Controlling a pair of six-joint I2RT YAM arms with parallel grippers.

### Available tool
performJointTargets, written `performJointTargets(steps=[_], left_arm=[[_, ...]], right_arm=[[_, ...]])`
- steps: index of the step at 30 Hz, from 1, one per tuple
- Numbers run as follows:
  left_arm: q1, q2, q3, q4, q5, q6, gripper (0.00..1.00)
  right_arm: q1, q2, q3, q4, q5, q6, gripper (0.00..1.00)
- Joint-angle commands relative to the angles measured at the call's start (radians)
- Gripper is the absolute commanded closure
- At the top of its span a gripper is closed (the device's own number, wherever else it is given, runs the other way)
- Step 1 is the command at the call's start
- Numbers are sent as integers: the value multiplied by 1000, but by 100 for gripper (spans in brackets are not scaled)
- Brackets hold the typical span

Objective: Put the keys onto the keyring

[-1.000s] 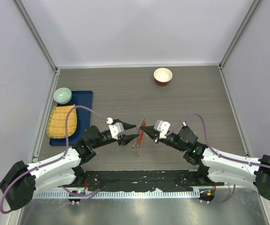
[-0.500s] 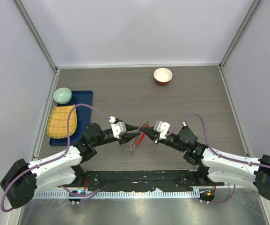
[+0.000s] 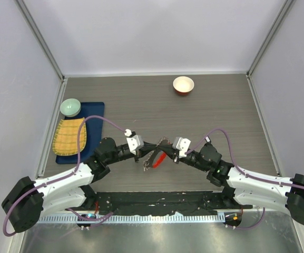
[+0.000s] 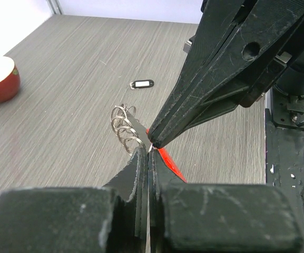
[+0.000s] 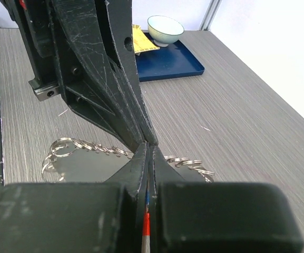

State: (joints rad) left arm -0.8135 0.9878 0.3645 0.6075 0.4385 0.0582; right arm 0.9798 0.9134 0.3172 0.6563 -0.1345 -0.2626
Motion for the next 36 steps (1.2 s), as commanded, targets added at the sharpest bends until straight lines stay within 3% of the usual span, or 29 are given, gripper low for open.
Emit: performJointTargets(steps=[1,4,6,12,16,23,36], left_arm=[[-3,-9,21,-20,-24,-1,100],[-3,-17,4,-22,-46,6,100],[-3,-15,-4,-23,-69,21,100],[-3,35,-6,-55,-86,63,100],[-3,60,-9,-55,-77,89,100],[-3,78,16,-150,-86,173,100],[-3,103,57,-239,-90,218,100]], right_arm=[[-1,-21,23,101,64,40,99],[-1,-24,29,82,165,89,84],[-4,-21,54,21,205,108,66],[-24,-18,132,-186,256,172,51],[-62,-13,158,-277,225,197,48],[-208,57,137,-281,-49,287,47],[-219,222,138,-181,-329,234,56]])
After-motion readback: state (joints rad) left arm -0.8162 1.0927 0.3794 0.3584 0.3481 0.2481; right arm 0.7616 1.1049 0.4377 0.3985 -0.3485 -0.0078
